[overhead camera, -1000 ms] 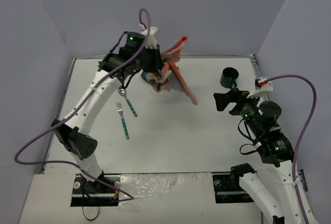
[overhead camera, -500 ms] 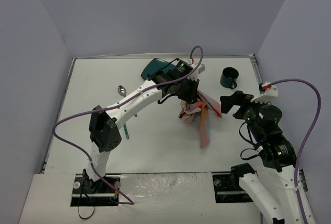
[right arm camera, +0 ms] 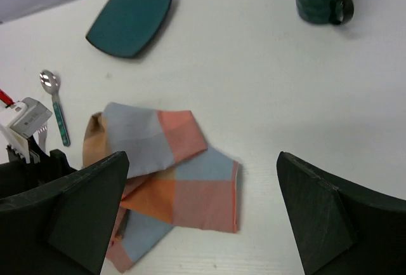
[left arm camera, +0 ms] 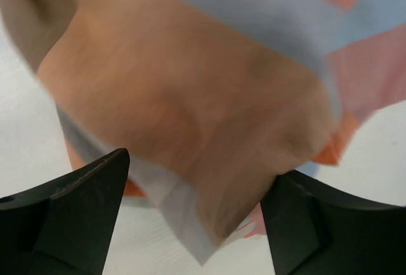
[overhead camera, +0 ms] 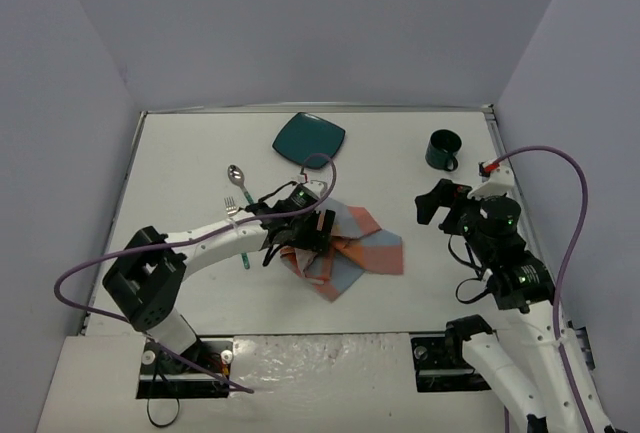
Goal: Set the dinner table for one person
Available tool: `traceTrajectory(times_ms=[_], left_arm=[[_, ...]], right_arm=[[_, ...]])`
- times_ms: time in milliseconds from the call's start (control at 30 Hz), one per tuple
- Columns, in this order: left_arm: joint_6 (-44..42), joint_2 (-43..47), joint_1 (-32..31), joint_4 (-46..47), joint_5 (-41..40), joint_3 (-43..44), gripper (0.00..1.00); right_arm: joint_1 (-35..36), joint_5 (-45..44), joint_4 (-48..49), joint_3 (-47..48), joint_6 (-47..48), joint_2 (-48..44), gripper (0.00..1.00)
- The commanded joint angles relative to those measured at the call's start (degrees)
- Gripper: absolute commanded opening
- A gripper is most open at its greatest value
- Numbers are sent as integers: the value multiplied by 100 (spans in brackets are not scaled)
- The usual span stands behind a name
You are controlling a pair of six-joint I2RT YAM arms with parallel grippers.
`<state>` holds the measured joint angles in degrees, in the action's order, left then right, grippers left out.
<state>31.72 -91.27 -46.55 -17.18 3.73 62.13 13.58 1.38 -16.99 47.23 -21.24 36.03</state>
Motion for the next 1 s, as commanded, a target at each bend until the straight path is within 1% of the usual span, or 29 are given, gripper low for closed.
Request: traceTrajectory(times_ms=[0, 100, 133, 233, 333, 467, 567, 600, 633, 700, 767, 933, 967], left_arm=[[-67, 393, 156, 259, -424, -97, 81], [-500, 631, 161, -133, -540, 241, 90], [-645, 685, 151, -261, -509, 396, 91], [-1148, 742, 121, -600, -81, 955, 91], [-1491, 604, -37, -937, 72, 1546, 91], [-1727, 190, -304, -890, 169, 2013, 89], [-1765, -310, -602, -721, 154, 2134, 85], [-1758, -429, -609, -625, 146, 2144, 84], [-1757, -686, -730, -507, 121, 2218, 82], [-1811, -983, -911, -457, -42, 2421, 81], [-1892, -1440, -1018, -488, -209, 2676, 79], [-1951, -2064, -1101, -575, -320, 3104, 75], [-1952, -2135, -1102, -566, -473, 3139, 74]], right_arm=[[44, 281, 317, -333, -158, 332, 100], [48, 330, 346, -618, -279, 401, 100], [48, 341, 346, -688, -327, 422, 100], [48, 267, 339, -884, -645, 489, 100], [48, 80, 337, -1030, -1018, 538, 100], [39, -388, 267, -1181, -1415, 571, 100], [39, -693, 62, -1173, -1616, 580, 100], [39, -825, 56, -1148, -1678, 580, 100], [31, -1050, -130, -1122, -1754, 580, 100], [14, -1332, -272, -1077, -1864, 593, 100], [-15, -1457, -404, -1048, -1941, 607, 100], [-101, -1421, -471, -1076, -2078, 607, 100], [-102, -1403, -463, -1086, -2087, 615, 100]])
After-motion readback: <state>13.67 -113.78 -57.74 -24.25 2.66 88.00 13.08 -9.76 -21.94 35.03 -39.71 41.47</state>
